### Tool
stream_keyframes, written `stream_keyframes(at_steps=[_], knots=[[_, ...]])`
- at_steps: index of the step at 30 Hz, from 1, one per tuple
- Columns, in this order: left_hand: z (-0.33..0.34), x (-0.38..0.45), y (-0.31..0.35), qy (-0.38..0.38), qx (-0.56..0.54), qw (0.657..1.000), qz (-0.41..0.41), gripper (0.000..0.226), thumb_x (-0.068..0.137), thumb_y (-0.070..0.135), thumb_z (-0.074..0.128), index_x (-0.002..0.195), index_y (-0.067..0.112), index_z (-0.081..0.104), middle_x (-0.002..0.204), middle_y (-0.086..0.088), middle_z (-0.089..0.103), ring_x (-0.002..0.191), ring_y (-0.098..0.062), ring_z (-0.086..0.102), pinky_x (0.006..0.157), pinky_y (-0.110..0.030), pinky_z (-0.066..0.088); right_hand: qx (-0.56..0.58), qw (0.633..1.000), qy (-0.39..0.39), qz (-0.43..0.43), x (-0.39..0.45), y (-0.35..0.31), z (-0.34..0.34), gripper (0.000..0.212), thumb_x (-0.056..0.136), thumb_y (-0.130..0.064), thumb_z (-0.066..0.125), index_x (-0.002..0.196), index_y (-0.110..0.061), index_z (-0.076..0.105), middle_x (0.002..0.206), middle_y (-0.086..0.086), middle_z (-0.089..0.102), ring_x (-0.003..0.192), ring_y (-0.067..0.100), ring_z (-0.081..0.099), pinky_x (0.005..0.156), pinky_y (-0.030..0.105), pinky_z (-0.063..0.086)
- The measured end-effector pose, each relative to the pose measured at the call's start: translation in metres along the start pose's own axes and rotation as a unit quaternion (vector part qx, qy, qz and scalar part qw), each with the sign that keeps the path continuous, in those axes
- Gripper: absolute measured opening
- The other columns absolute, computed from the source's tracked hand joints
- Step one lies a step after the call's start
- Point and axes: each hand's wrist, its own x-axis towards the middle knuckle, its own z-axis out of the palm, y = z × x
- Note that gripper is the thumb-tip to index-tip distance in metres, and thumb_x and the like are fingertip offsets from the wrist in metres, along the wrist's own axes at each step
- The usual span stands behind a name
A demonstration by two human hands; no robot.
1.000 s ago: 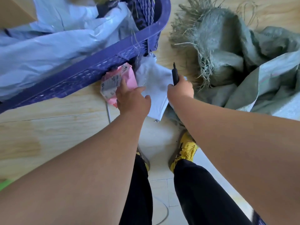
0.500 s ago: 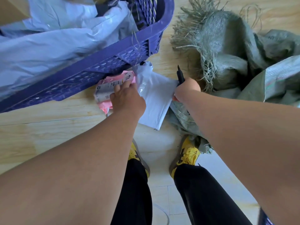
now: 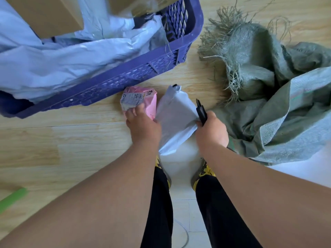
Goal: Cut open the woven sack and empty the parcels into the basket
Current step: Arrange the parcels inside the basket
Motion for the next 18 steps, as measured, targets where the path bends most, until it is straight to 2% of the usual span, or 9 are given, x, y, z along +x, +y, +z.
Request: stream_keyframes(at_steps=[2, 6, 9, 13, 15, 18], knots=[[0.003, 0.013, 0.005, 0.001, -0.009, 0.999, -0.033, 0.065, 0.083, 0.02, 0.069, 0.139, 0.017, 0.037, 0.148, -0.01, 0.025, 0.13, -0.033, 0.037, 0.104, -0.042, 0.04, 0.01, 1.0, 0.015, -0.009, 0.007, -0.008, 0.004, 0.008, 0.093, -0.015, 0.047, 0.093, -0.021, 0.042, 0.078, 0.003, 0.054, 0.077, 0.031, 0.051, 0.065, 0.035, 0.042], [0.015, 0.042, 0.015, -0.001, 0.089, 0.995, 0.034, 0.062, 0.086, 0.017, 0.067, 0.139, 0.016, 0.036, 0.145, -0.009, 0.029, 0.131, -0.029, 0.035, 0.101, -0.041, 0.039, 0.045, 0.998, 0.045, -0.028, 0.013, -0.021, 0.008, 0.011, 0.094, -0.017, 0.047, 0.105, -0.018, 0.048, 0.091, 0.007, 0.059, 0.082, 0.032, 0.054, 0.068, 0.037, 0.045], [0.016, 0.057, 0.011, 0.023, 0.11, 0.994, 0.002, 0.062, 0.09, 0.015, 0.063, 0.143, 0.008, 0.031, 0.146, -0.012, 0.033, 0.135, -0.027, 0.032, 0.103, -0.039, 0.037, 0.045, 0.997, 0.046, -0.032, 0.014, -0.022, 0.012, 0.011, 0.094, -0.018, 0.048, 0.105, -0.019, 0.047, 0.095, 0.007, 0.062, 0.083, 0.032, 0.054, 0.069, 0.038, 0.046], [0.011, 0.058, 0.0, 0.011, 0.16, 0.987, -0.008, 0.038, 0.094, 0.013, 0.054, 0.132, 0.009, 0.05, 0.133, -0.014, 0.047, 0.125, -0.029, 0.043, 0.093, -0.041, 0.044, 0.033, 0.997, 0.045, -0.048, 0.009, -0.018, 0.013, 0.012, 0.093, -0.016, 0.047, 0.103, -0.021, 0.046, 0.1, 0.006, 0.062, 0.079, 0.03, 0.05, 0.066, 0.036, 0.042], [0.006, 0.05, -0.005, 0.016, 0.146, 0.989, 0.009, 0.035, 0.092, 0.01, 0.054, 0.127, 0.012, 0.055, 0.13, -0.013, 0.048, 0.123, -0.029, 0.044, 0.091, -0.041, 0.045, 0.018, 0.997, 0.046, -0.061, 0.0, -0.015, 0.01, 0.013, 0.093, -0.015, 0.046, 0.105, -0.02, 0.046, 0.104, 0.005, 0.06, 0.079, 0.028, 0.046, 0.065, 0.036, 0.039], [0.0, 0.03, -0.007, 0.026, 0.022, 0.999, 0.036, 0.032, 0.087, 0.011, 0.058, 0.12, 0.016, 0.057, 0.126, -0.008, 0.05, 0.12, -0.028, 0.047, 0.094, -0.04, 0.045, 0.006, 0.995, 0.055, -0.085, -0.022, -0.011, 0.0, 0.017, 0.092, -0.011, 0.046, 0.107, -0.018, 0.047, 0.111, 0.004, 0.057, 0.081, 0.03, 0.049, 0.064, 0.036, 0.039]])
